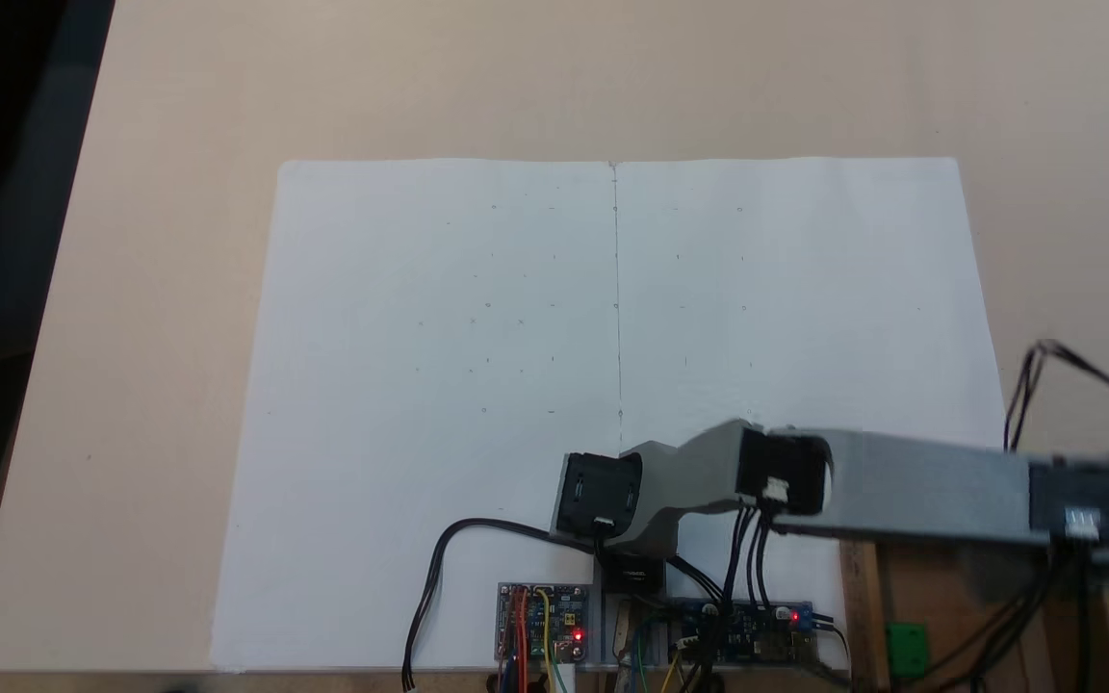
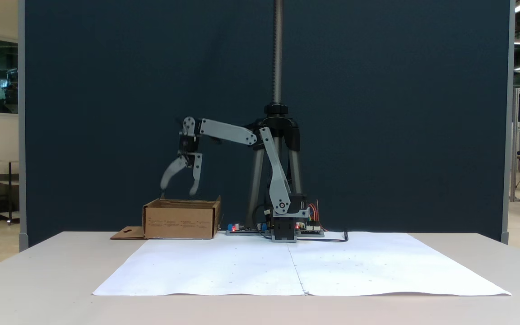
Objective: Grasp a green dice and put it in the bin.
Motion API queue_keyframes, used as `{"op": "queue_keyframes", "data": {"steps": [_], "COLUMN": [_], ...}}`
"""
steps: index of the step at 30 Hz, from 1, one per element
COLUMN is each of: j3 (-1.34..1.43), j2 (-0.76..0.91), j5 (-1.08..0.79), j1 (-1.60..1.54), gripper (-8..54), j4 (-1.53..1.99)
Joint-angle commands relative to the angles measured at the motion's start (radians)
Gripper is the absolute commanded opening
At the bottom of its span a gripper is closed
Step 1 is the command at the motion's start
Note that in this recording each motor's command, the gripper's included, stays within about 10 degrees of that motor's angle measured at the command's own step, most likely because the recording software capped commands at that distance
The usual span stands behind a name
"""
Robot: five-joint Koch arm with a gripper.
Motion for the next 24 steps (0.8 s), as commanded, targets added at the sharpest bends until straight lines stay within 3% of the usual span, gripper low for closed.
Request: {"op": "queue_keyframes", "data": {"steps": [1, 9, 24], "j3": [-0.017, -0.017, 0.115], "j2": [0.087, 0.190, 0.225], "j5": [0.121, 0.390, 0.472], "j1": [-0.069, -0.394, -1.134], "gripper": [41.9, 41.9, 43.3], "j4": [-0.104, -0.407, -0.644]}}
